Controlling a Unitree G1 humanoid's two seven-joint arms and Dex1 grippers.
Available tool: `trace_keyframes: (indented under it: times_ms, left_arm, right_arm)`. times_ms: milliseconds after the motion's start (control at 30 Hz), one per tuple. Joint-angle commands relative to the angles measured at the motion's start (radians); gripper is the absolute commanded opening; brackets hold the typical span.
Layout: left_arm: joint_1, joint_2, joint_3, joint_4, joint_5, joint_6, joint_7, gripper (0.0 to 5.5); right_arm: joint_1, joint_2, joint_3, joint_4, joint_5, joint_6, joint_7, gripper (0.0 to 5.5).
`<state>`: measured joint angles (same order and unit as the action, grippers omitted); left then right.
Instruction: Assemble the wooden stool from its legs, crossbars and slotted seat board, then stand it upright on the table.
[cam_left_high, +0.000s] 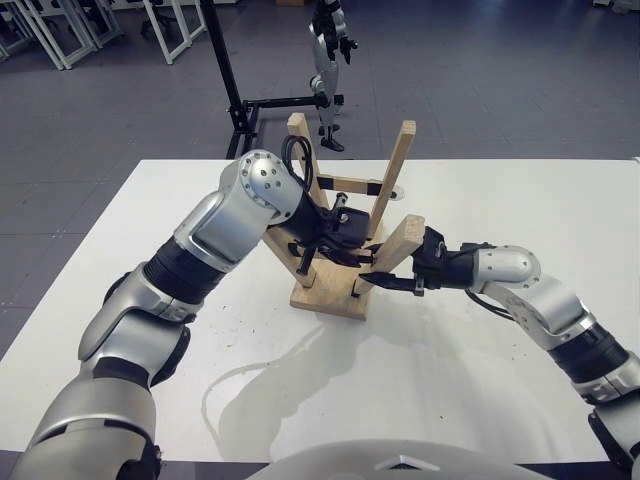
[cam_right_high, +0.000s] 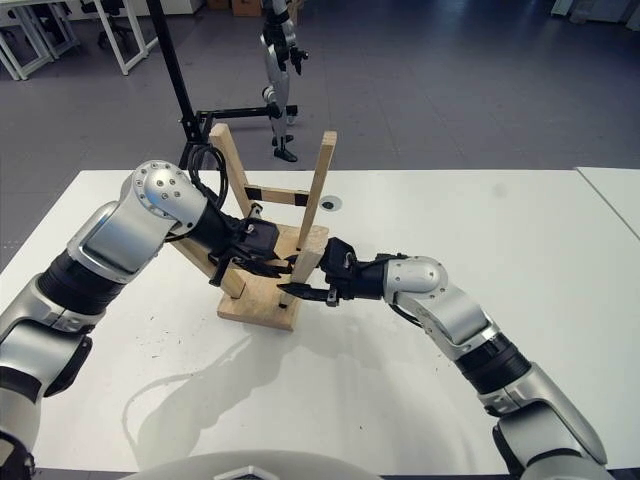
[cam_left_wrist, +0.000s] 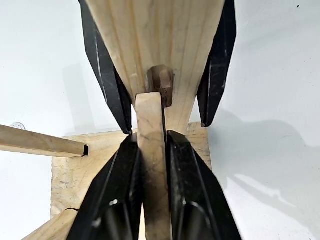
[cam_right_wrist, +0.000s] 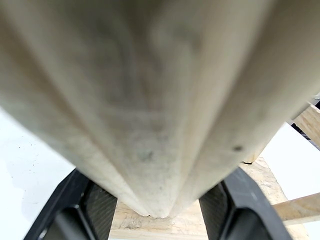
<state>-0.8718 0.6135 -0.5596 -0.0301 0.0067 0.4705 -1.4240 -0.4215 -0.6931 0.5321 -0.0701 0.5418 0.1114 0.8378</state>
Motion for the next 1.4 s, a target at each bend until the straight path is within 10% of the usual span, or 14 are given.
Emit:
trace_keyframes:
  times_ms: [33, 1067, 1400]
  left_arm:
    - [-0.100, -0.022, 0.092, -0.074, -0.019, -0.019, 0.049, 0.51]
    - [0.249, 0.075, -0.197, -0.083, 0.153, -0.138, -0.013, 0.49]
    - [0.015, -0.145, 0.031, -0.080, -0.004, 0.027, 0.091, 0.50]
  right_arm:
    - [0.189, -0.053, 0.287, 0.239, -0.281, 0.298, 0.059, 2.03]
    - [0.172, -0.063, 0.268, 0.186, -0.265, 0.296, 0.071, 2.03]
    - [0.077, 0.027, 0.414, 0.592, -0.405, 0.297, 0.232, 2.03]
